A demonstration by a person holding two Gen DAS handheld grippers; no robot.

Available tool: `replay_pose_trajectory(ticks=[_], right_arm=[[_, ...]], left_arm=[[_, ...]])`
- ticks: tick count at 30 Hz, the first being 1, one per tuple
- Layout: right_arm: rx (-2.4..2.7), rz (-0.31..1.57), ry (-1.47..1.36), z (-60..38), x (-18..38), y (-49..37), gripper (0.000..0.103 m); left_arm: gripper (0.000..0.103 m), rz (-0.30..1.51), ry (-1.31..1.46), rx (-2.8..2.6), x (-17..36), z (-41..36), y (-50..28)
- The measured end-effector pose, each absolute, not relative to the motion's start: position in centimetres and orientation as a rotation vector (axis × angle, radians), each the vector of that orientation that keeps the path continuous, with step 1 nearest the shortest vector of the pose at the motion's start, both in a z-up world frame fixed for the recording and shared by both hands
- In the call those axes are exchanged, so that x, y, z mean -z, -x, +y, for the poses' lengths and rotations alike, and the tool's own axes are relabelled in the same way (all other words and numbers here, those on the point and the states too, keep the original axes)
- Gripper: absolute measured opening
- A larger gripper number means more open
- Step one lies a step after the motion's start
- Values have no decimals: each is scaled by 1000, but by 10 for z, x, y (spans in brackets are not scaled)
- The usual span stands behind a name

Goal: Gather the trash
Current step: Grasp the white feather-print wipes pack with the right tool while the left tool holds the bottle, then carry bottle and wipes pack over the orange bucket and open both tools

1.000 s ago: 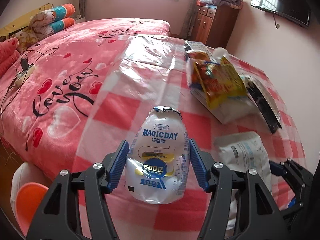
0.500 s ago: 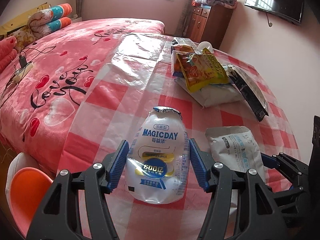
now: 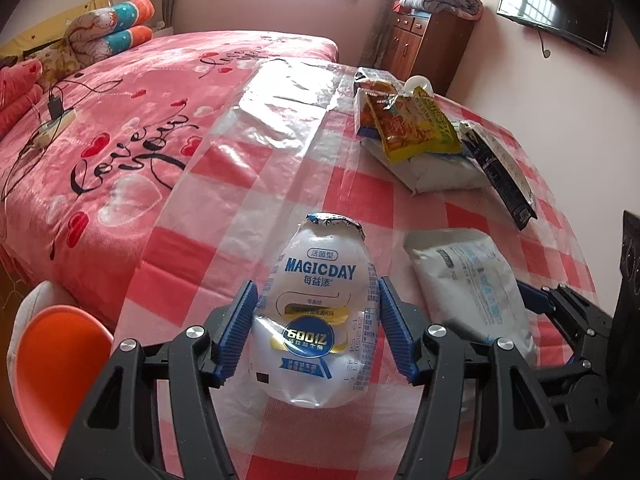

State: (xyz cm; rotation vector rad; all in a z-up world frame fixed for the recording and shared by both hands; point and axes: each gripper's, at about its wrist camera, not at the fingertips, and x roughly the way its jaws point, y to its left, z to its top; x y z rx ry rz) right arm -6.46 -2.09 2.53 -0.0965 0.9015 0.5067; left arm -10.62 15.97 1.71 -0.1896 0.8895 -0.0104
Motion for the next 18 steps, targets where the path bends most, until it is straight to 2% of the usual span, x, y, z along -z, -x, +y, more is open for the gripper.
replay_pose_trajectory(ticks=[7,18], right_arm=[[-540,893,77,-25,-26,67,75],[-625,873,59,-8,-45,80,75]], left_arm=[[62,887,207,17,-15,163,112],[62,863,249,-2,-19,184,127]])
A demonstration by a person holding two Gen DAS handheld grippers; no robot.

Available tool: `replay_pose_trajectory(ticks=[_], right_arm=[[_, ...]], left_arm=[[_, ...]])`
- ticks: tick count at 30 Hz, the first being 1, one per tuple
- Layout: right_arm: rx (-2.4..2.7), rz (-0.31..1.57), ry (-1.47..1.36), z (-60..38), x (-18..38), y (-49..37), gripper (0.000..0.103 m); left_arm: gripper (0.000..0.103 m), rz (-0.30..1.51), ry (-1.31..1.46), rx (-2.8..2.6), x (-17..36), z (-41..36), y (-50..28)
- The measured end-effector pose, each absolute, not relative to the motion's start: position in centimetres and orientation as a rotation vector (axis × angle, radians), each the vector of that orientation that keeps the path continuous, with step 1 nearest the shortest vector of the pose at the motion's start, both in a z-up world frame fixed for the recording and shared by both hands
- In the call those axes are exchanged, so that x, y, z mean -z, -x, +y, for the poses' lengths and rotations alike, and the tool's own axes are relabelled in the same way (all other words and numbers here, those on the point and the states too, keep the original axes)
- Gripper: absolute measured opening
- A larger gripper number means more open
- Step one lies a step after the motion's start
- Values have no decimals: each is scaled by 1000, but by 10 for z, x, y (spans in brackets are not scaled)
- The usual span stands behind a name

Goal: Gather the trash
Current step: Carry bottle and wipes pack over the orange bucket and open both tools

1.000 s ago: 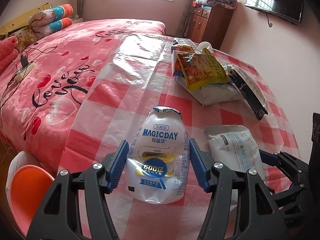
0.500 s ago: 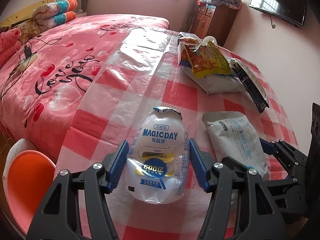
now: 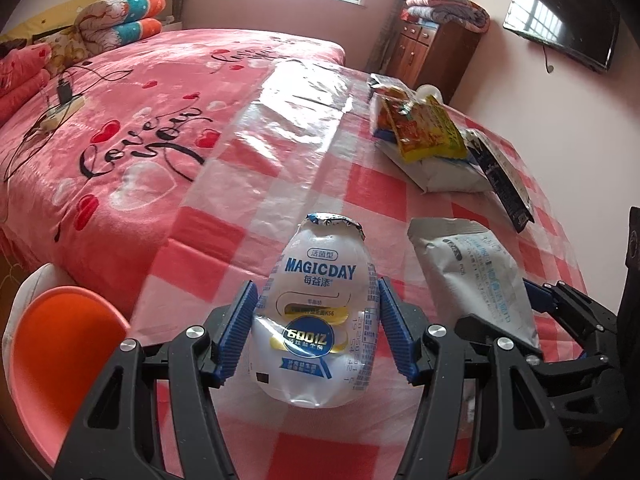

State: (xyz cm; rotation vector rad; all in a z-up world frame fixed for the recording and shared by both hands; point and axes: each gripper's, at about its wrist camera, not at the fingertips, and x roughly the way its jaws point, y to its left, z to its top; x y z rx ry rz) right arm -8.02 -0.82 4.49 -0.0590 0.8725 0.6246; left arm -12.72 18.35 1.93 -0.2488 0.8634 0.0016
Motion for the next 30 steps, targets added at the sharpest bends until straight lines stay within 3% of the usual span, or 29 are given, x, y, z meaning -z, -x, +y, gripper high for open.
replay_pose_trajectory(ticks=[11,20,22,24,28,30], right_arm=[[-870,852,91,69,-80,105,75],[-1080,849,195,165,-83,137,76],[-1110,851,218,181,-79,142,78],[-1124,868,238,197,-70,145,78],[-1118,908,191,199,-58,140,91],[-1108,915,160,192,-57,136,91]], left_arm=[[62,824,293,-192,-28,264,182],[62,877,390,-417,8,346,234],[65,882,419,-463,18,361,243],[81,879,431,-507,24,372,251],[83,847,442,-567,28,384,264],[90,806,427,-574,27,384,270]])
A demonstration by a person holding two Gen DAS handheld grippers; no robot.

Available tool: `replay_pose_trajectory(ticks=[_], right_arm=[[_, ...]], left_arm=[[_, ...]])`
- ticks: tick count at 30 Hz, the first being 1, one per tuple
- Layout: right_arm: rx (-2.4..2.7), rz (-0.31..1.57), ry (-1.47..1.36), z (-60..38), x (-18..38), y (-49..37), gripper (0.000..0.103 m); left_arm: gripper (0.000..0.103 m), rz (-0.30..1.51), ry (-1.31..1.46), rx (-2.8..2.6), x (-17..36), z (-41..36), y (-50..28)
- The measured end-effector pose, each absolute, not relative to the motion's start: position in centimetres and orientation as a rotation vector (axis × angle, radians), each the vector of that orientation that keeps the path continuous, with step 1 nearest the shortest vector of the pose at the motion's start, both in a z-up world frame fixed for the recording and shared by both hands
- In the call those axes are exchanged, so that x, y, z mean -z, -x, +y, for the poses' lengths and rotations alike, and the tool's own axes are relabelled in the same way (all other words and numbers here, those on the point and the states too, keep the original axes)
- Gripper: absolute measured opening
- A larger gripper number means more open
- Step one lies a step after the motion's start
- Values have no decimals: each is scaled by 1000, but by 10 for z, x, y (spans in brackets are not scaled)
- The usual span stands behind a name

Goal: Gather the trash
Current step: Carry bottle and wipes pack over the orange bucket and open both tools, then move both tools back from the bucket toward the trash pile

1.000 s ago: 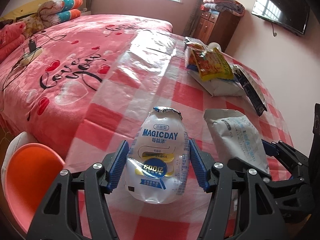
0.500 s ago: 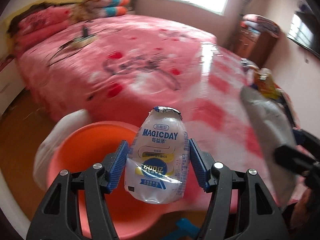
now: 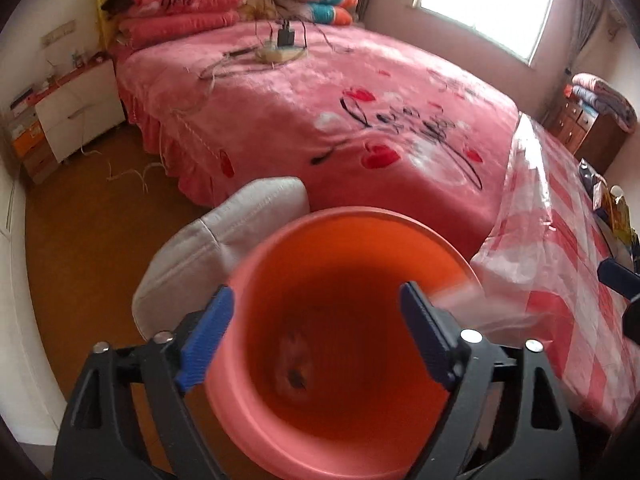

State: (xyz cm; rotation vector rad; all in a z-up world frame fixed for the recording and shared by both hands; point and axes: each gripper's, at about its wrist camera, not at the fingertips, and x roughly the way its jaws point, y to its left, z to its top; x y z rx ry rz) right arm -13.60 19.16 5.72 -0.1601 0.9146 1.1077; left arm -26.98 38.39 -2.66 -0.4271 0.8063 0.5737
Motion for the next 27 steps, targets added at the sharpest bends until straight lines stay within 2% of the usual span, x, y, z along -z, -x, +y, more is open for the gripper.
replay_pose_trajectory(ticks=[11,20,27], right_arm=[[-1054,811,-70,123,-68,103,98],[-1114,835,-268,78,-64,78,98],[-1130,840,-301,50,-58,73,98]], left_arm=[[90,718,398,-461,7,357,256],[90,792,354,-424,-13,328,227],[90,789,268,-381,-24,291,210]])
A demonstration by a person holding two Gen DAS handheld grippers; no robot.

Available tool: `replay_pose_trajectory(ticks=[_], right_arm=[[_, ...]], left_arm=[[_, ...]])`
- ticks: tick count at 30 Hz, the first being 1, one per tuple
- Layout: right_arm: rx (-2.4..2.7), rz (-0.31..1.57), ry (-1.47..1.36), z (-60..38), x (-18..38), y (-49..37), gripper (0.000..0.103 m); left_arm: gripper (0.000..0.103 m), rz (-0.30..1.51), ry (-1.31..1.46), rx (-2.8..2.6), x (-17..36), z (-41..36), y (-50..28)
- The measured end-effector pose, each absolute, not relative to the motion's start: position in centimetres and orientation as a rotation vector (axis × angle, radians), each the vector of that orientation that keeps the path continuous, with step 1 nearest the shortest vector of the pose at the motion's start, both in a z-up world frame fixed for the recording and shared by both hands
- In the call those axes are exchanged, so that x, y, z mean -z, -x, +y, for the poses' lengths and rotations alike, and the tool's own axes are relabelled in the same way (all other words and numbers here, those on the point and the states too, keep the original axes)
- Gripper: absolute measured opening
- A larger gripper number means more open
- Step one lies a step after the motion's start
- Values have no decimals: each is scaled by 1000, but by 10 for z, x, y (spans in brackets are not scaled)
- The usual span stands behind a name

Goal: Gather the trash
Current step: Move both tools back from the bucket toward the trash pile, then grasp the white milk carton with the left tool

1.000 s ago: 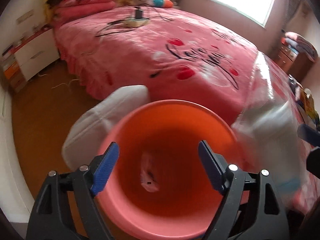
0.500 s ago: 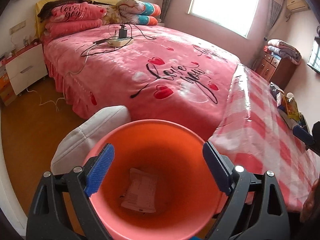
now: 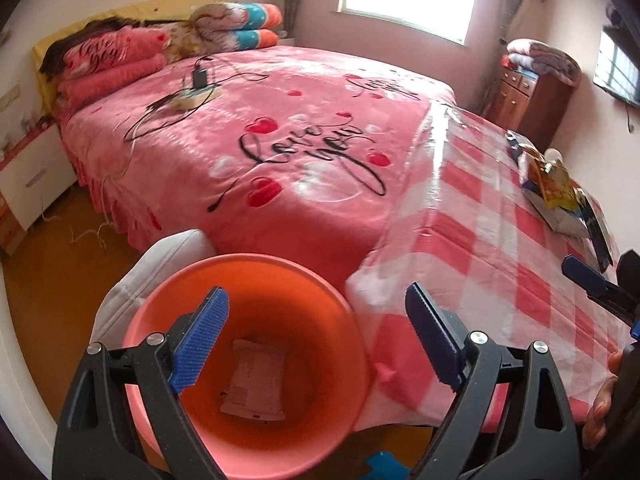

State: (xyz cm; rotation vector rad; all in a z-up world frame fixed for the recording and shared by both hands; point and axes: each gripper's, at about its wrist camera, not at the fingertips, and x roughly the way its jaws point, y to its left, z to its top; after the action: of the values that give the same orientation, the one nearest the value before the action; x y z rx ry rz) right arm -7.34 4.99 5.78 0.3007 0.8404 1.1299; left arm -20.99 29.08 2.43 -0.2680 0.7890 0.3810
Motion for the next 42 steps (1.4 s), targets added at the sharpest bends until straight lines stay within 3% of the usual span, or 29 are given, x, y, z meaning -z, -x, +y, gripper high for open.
replay_pose_trajectory(ticks=[19,28,42], right_arm=[[-1023,836,-386,-23,-55,56,98],[-918,779,-406,-69,-60,38,98],[-720,717,-389,-132,-65,12,98]], left_arm=[[91,800,204,-398,-42,230,175],[91,724,158,-352,-50,195,162],[91,722,23,-199,-93,123,70]])
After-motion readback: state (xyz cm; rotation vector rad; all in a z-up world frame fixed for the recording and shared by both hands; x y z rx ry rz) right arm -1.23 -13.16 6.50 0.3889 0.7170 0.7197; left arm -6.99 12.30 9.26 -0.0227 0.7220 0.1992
